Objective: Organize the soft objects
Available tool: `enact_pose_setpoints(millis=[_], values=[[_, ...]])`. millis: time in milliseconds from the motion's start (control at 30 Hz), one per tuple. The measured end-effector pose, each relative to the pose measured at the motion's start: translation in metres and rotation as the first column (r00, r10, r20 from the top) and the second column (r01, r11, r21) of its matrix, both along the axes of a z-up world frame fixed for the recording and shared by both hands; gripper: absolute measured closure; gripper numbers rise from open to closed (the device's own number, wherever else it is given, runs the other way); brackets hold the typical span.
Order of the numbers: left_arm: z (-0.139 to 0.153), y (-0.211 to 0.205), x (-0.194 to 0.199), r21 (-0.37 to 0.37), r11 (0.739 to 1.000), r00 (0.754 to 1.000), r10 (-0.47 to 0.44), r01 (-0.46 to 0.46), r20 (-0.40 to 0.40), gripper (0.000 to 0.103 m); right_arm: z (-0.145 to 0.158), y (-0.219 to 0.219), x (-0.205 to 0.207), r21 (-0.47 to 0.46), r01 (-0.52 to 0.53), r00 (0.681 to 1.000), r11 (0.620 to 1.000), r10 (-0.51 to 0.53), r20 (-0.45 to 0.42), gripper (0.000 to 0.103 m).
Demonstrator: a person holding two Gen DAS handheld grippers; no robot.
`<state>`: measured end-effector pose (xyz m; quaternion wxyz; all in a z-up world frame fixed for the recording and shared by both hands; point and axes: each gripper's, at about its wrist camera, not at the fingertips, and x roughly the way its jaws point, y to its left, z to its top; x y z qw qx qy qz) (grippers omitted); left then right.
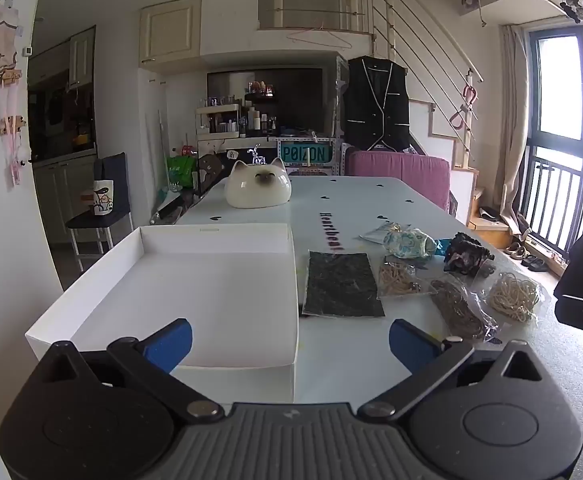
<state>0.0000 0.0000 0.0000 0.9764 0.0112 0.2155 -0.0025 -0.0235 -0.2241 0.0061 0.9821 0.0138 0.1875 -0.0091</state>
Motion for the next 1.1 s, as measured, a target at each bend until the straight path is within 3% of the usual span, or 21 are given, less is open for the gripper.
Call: enact_pose_setpoints(millis=[1100], values=[[0.0003,-0.0008,0.0001,0.004,1.0,1.0,0.001,-0.001,0.0,0.0,0.0005,0.0005,0.0001,-0.005,0.001,1.0,1.0,-0.001,0.006,0.0]])
